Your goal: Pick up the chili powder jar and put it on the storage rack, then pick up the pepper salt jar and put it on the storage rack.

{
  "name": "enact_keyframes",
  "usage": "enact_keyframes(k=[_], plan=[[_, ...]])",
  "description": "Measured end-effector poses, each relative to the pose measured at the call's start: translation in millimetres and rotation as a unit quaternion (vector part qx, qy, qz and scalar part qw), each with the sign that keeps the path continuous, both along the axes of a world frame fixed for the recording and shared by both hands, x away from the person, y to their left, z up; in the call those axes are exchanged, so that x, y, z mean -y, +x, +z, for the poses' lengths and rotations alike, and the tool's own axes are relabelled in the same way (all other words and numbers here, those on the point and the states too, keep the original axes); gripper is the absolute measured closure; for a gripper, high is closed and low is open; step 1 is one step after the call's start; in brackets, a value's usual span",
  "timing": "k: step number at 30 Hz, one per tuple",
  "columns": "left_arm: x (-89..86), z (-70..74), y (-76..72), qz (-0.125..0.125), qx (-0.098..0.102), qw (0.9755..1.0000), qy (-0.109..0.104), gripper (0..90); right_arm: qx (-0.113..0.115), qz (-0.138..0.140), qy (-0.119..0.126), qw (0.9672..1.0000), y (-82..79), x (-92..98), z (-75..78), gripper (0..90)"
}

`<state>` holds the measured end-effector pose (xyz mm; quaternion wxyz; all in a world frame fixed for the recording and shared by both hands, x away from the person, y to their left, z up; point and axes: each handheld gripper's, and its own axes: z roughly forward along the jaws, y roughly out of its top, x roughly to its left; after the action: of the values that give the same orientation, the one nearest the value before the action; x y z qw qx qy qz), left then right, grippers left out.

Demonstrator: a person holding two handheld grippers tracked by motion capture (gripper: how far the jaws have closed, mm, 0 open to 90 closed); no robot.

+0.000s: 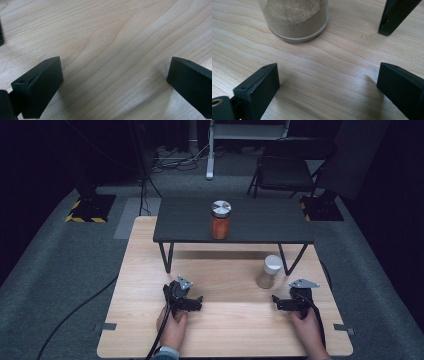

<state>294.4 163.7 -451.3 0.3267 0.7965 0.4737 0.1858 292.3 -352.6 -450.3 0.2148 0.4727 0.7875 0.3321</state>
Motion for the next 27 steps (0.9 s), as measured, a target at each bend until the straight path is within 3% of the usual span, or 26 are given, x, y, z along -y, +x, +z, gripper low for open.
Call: enact_keyframes(k=[15, 20, 23, 27], plan=[[0.0, 0.1, 0.0, 0.0, 0.0, 1.0, 0.0, 0.3, 0.0, 0.0, -0.001, 1.0, 0.3, -0.3, 0.1, 4.6], [0.0, 0.0, 0.0, 0.0, 0.0, 1.0, 0.0, 0.3, 0.001, 0.012, 0.004, 0.9999, 1.9, 1.4, -0.1, 7.1], [0.0, 0.0, 0.0, 0.0, 0.0, 1.0, 0.0, 0.3, -0.009, 0.043, 0.006, 0.999, 5.9, 7.9, 4.5, 10.1], [0.0, 0.1, 0.1, 0.0, 0.0, 1.0, 0.0, 0.3, 0.017, 0.051, 0.029, 0.9981, -0.6, 15.7, 4.0, 8.5]])
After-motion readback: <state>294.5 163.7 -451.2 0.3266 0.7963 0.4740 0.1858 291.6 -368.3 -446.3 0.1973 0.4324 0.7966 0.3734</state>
